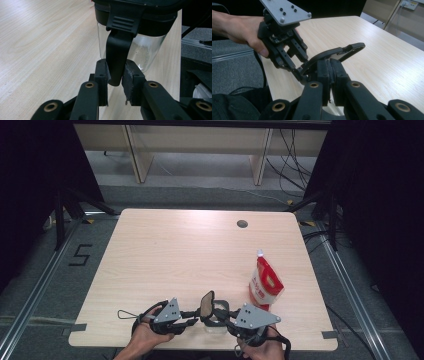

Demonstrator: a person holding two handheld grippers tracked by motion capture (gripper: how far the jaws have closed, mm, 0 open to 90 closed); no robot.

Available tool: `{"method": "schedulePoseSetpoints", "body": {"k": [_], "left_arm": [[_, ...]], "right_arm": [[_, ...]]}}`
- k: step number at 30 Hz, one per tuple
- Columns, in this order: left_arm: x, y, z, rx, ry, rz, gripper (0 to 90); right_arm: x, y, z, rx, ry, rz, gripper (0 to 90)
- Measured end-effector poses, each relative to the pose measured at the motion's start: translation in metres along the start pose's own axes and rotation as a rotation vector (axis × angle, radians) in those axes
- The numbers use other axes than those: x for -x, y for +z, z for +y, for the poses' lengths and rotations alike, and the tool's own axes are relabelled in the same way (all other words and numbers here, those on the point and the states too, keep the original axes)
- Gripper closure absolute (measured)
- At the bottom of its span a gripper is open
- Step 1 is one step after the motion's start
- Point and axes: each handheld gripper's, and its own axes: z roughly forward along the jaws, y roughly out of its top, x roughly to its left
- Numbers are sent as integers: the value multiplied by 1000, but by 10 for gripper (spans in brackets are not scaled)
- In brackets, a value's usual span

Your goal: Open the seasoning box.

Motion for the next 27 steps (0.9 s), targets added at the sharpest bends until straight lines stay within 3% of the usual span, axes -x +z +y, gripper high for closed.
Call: {"method": "schedulePoseSetpoints", "body": {"k": [1, 2, 6, 8, 11, 27], "left_arm": [[0, 0, 0, 0, 0, 0, 740], [0, 0, 0, -6, 3, -2, 740], [1, 0, 1, -8, -2, 3, 741], [1, 0, 1, -6, -4, 4, 741], [2, 0, 1, -5, -7, 11, 741], [3, 0, 1, -10, -9, 24, 742]], "right_arm": [[0, 0, 0, 0, 0, 0, 873], [-2, 0, 0, -11, 32, 5, 873], [-5, 4, 4, -1, 5, 9, 871], [-7, 4, 5, -11, 22, 9, 870], [-9, 8, 10, -16, -7, 18, 869], [-15, 25, 20, -24, -45, 29, 869]]}}
